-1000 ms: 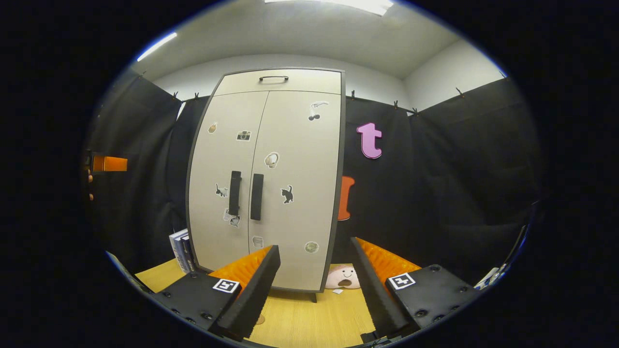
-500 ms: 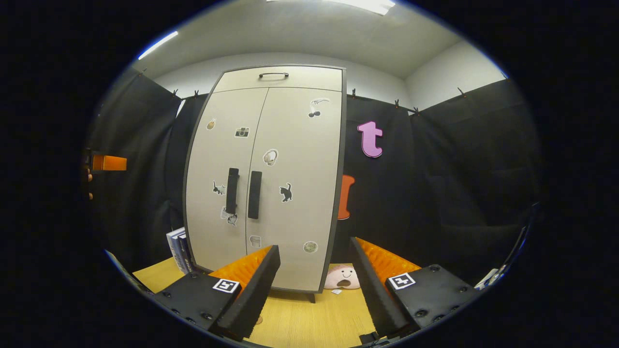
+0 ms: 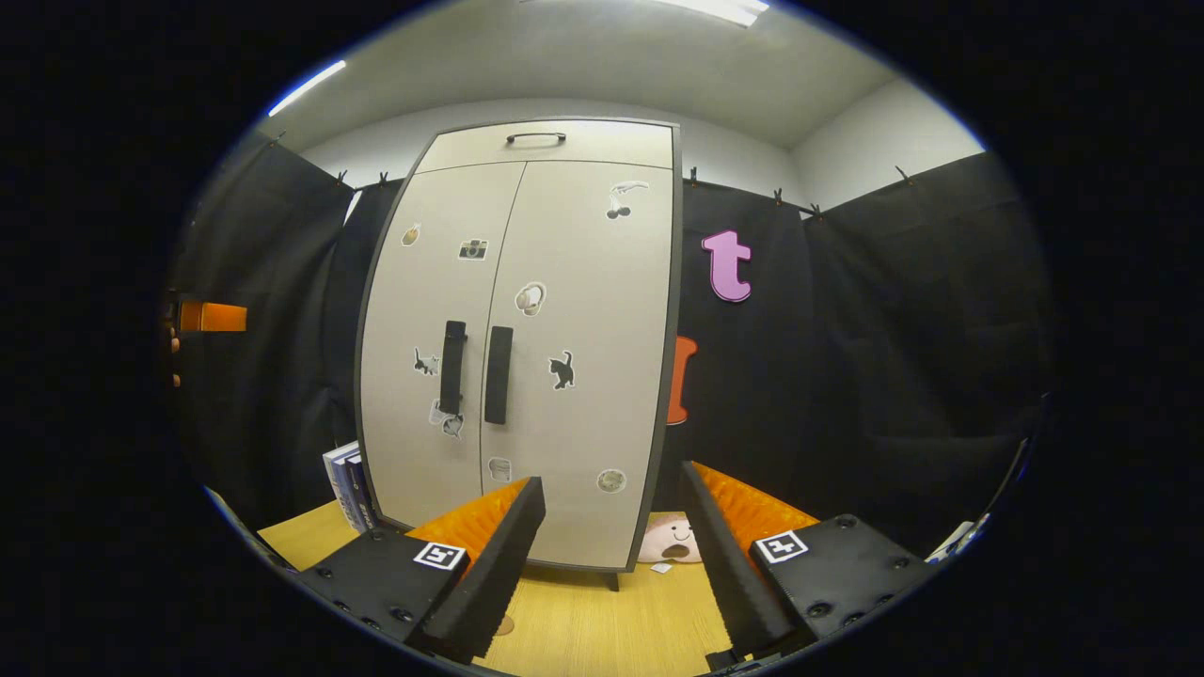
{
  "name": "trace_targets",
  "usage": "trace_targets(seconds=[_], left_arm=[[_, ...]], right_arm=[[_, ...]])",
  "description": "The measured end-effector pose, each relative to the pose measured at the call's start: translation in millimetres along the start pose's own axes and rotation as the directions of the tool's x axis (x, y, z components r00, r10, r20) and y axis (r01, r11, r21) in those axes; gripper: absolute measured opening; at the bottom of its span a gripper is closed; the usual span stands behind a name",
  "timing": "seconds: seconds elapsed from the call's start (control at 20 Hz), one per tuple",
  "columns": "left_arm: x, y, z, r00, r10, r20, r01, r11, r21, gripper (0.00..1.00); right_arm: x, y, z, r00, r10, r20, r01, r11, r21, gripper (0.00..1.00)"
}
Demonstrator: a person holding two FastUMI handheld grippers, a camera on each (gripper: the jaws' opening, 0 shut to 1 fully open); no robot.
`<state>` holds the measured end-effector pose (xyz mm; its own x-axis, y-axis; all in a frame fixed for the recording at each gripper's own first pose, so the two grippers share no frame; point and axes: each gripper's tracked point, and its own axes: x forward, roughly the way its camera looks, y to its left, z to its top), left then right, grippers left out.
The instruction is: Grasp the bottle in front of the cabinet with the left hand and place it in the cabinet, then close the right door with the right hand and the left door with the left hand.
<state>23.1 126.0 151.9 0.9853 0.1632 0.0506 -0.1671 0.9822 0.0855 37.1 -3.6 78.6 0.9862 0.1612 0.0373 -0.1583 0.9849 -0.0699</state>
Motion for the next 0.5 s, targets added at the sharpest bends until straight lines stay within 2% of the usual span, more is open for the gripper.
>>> trace_targets(seconds=[0.5], left_arm=[[9.8,-2.4,-6.1,1.0,-0.003,-0.007,0.003,1.0,0.01,0.94]], right_arm=[[10.1,3.4,-2.6,1.0,0.011,0.004,-0.011,1.0,0.004,0.96]])
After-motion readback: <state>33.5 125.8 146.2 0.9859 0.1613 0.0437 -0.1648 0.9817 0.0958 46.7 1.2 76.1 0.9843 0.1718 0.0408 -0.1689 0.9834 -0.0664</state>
